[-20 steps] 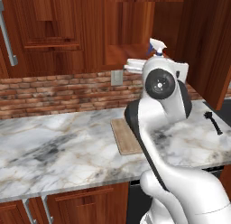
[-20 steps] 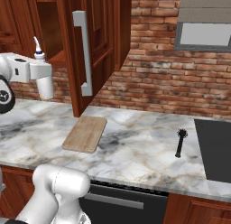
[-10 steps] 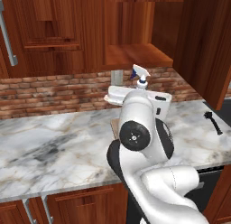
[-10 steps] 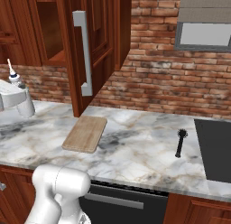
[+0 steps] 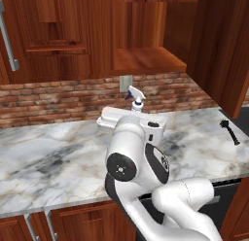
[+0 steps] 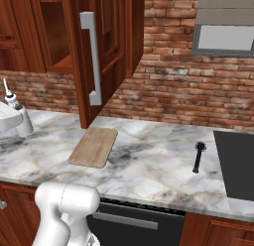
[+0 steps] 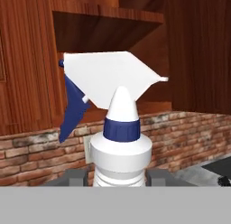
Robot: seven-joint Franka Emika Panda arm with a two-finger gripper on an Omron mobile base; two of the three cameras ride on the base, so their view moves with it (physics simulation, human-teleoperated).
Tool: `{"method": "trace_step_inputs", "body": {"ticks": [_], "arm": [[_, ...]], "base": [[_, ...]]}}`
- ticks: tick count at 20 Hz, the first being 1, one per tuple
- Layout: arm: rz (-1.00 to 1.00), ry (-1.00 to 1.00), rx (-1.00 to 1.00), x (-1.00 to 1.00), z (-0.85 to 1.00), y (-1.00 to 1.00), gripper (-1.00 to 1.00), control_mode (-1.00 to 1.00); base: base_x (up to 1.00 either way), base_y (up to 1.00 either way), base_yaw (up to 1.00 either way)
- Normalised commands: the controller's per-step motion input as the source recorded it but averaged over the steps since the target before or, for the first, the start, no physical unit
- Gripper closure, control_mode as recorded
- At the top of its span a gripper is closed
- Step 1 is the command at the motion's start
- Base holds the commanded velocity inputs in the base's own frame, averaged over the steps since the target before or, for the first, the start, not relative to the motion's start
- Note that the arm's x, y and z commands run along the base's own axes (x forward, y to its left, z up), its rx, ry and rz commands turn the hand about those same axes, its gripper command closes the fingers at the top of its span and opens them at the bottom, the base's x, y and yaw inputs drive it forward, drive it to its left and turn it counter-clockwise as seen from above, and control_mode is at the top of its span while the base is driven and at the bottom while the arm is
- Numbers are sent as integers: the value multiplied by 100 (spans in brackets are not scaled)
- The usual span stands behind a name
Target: Grab the spray bottle from the cabinet, then place it next to the cutting board for sanitizing. Then grab the dish brush from the countertop next to the sink and place it next to the cutting board.
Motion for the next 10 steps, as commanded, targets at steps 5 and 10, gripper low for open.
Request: {"method": "trace_step_inputs", "body": {"ticks": [5,10], "arm": [[-3,-1,-1,36,-50,11,100,-100],[-7,0,-2,82,-48,7,100,-100]], "base": [[0,0,0],[0,0,0]]}}
